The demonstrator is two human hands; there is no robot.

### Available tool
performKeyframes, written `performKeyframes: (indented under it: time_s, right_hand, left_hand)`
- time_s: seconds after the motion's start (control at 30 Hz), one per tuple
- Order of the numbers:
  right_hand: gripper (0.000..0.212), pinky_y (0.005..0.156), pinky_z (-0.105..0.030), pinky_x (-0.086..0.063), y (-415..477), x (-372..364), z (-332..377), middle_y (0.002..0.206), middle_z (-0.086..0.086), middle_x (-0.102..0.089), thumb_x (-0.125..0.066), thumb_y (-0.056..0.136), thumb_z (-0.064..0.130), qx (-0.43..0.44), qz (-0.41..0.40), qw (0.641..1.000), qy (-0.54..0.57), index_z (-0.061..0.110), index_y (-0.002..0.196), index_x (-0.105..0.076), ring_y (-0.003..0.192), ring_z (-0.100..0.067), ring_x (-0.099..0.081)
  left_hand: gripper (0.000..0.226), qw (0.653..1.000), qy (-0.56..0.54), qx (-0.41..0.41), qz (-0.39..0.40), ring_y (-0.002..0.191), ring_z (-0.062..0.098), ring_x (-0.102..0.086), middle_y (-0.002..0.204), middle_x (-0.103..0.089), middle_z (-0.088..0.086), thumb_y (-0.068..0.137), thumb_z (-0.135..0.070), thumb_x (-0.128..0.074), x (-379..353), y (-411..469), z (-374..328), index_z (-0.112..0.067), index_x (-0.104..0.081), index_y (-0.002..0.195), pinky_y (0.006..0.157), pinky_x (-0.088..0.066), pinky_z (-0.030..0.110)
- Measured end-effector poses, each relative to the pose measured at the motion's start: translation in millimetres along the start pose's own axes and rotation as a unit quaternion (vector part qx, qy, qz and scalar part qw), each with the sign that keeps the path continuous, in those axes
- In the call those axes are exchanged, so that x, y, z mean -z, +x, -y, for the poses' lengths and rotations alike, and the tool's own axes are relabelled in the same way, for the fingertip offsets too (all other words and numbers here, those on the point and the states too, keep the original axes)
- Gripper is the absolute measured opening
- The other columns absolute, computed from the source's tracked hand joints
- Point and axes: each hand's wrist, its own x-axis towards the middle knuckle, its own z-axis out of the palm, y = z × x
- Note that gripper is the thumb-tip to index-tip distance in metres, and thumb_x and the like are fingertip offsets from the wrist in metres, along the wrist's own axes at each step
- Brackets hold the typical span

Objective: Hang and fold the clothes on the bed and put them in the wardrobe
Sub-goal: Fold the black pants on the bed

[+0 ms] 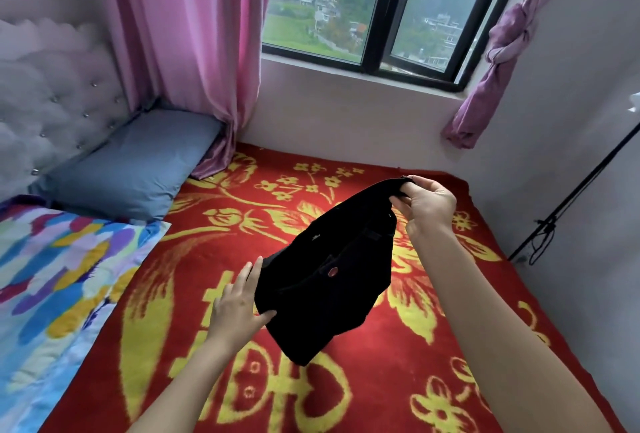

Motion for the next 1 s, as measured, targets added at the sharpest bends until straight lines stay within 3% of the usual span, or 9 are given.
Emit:
performKeyframes:
  time_s: [0.1, 0.17, 0.23, 0.33, 0.47, 0.5, 0.57, 0.77, 1.0]
  right_hand:
    - [0.018, 0.049, -0.017, -0.051, 4, 7, 0, 0.082, -0.011, -0.061, -0.059, 0.083, -0.011, -0.006, 0.022, 1.000, -0.007, 0.006, 0.078, -0.057, 0.074, -0.021, -0.063]
    - [0.018, 0.048, -0.017, -0.051, 7, 11, -1, 0.079, -0.010, -0.061, -0.059, 0.083, -0.011, -0.010, 0.036, 0.999, -0.012, 0.006, 0.077, -0.058, 0.070, -0.019, -0.063]
    - [0.019, 0.048, -0.017, -0.051, 15, 16, -1, 0.078, -0.009, -0.061, -0.059, 0.083, -0.011, -0.006, 0.035, 0.999, -0.016, 0.006, 0.076, -0.058, 0.069, -0.018, -0.062]
    - [0.022, 0.046, -0.016, -0.051, 32, 24, 3, 0.075, -0.010, -0.059, -0.058, 0.084, -0.012, -0.016, -0.007, 1.000, -0.002, 0.006, 0.072, -0.055, 0.066, -0.018, -0.060]
    - [0.026, 0.041, -0.016, -0.049, 55, 35, 13, 0.068, -0.009, -0.055, -0.057, 0.083, -0.013, -0.031, -0.069, 0.996, 0.043, 0.007, 0.068, -0.052, 0.059, -0.017, -0.056]
    - [0.027, 0.040, -0.016, -0.048, 61, 36, 18, 0.067, -0.009, -0.055, -0.058, 0.083, -0.013, -0.024, -0.076, 0.995, 0.051, 0.007, 0.067, -0.051, 0.058, -0.016, -0.056]
    - [0.028, 0.041, -0.017, -0.050, 71, 39, 31, 0.067, -0.008, -0.055, -0.059, 0.083, -0.012, -0.014, -0.088, 0.993, 0.076, 0.008, 0.066, -0.051, 0.059, -0.015, -0.056]
    - [0.029, 0.046, -0.018, -0.051, 94, 47, 101, 0.068, -0.005, -0.053, -0.055, 0.085, -0.011, 0.045, -0.089, 0.982, 0.161, 0.012, 0.067, -0.052, 0.059, -0.013, -0.053]
    - [0.028, 0.055, -0.021, -0.052, 96, 40, 160, 0.055, 0.003, -0.061, -0.058, 0.080, -0.009, 0.185, 0.000, 0.960, 0.210, 0.015, 0.069, -0.062, 0.053, -0.011, -0.059]
  left_hand:
    - [0.079, 0.995, 0.069, -0.020, -0.069, 0.087, 0.034, -0.060, 0.107, -0.065, 0.010, 0.064, -0.041, -0.083, 3, 8, -9, -0.014, -0.053, 0.132, 0.068, -0.048, 0.043]
    - [0.054, 0.985, 0.090, -0.046, -0.143, 0.063, 0.033, -0.059, 0.072, -0.064, 0.006, 0.050, -0.031, -0.092, 5, 10, -12, -0.014, -0.074, 0.099, 0.054, -0.047, 0.041]
    - [0.031, 0.979, 0.059, -0.053, -0.189, 0.060, 0.030, -0.057, 0.060, -0.059, 0.000, 0.068, -0.051, -0.071, 13, 11, -10, -0.021, -0.075, 0.074, 0.057, -0.044, 0.040]
    - [0.069, 0.982, -0.034, -0.031, -0.183, 0.072, 0.025, -0.053, 0.063, -0.055, -0.006, 0.065, -0.083, -0.031, 28, 12, -11, -0.028, -0.073, 0.066, 0.067, -0.038, 0.038]
    - [0.032, 0.974, -0.183, -0.045, -0.123, 0.087, 0.016, -0.055, 0.081, -0.062, -0.010, 0.066, -0.055, -0.072, 61, 21, -28, -0.023, -0.074, 0.066, 0.079, -0.040, 0.035]
    - [0.012, 0.965, -0.244, -0.052, -0.082, 0.084, 0.012, -0.060, 0.080, -0.066, -0.012, 0.068, -0.034, -0.080, 67, 25, -32, -0.025, -0.074, 0.064, 0.078, -0.044, 0.030]
    - [0.021, 0.942, -0.331, -0.057, -0.013, 0.064, 0.002, -0.061, 0.065, -0.067, -0.010, 0.070, -0.012, -0.080, 81, 29, -49, -0.030, -0.073, 0.061, 0.061, -0.045, 0.018]
    - [0.007, 0.912, -0.398, -0.093, -0.027, 0.051, 0.009, -0.062, 0.056, -0.066, 0.001, 0.073, -0.005, -0.077, 109, 38, -135, -0.008, -0.073, 0.067, 0.047, -0.045, 0.016]
    - [0.016, 0.856, -0.504, -0.086, -0.072, 0.042, 0.006, -0.054, 0.048, -0.057, -0.007, 0.070, -0.015, -0.076, 123, 32, -172, -0.020, -0.070, 0.056, 0.040, -0.039, 0.016]
